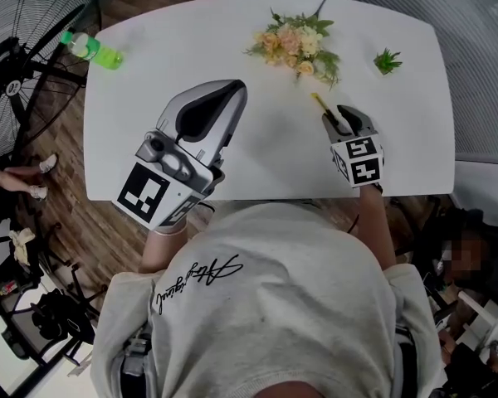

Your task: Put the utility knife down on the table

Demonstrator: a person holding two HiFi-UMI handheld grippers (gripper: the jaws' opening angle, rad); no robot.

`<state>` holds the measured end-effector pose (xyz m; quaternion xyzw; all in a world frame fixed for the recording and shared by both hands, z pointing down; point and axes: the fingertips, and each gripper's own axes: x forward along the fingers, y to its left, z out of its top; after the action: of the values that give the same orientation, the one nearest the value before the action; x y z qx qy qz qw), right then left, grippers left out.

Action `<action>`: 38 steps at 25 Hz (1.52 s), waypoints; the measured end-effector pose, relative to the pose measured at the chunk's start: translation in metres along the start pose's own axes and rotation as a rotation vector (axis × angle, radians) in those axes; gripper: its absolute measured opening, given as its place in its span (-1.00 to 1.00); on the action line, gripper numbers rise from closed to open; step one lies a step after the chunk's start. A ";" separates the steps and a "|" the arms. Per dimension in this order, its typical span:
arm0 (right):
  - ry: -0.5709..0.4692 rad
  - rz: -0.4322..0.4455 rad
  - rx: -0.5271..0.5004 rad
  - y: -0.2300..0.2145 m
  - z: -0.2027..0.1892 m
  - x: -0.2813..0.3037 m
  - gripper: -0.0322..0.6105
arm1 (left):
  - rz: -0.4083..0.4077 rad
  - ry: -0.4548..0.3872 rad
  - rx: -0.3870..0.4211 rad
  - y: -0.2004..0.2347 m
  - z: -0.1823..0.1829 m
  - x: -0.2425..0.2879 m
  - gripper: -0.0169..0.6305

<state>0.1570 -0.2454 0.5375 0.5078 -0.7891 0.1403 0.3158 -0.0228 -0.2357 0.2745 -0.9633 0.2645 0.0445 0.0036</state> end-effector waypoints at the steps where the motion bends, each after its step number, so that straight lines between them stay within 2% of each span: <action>1: -0.014 -0.002 -0.001 0.000 0.004 -0.003 -0.42 | -0.002 0.000 0.000 -0.001 0.000 0.001 -0.95; 24: -0.429 -0.013 -0.018 0.009 0.129 -0.098 -0.43 | -0.034 -0.008 0.018 -0.013 0.006 0.011 -0.95; 38: -0.619 -0.019 -0.006 0.008 0.174 -0.146 -0.41 | -0.044 -0.015 0.026 -0.015 0.010 0.015 -0.95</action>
<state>0.1292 -0.2318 0.3117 0.5329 -0.8434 -0.0263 0.0632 -0.0027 -0.2299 0.2628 -0.9684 0.2439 0.0483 0.0193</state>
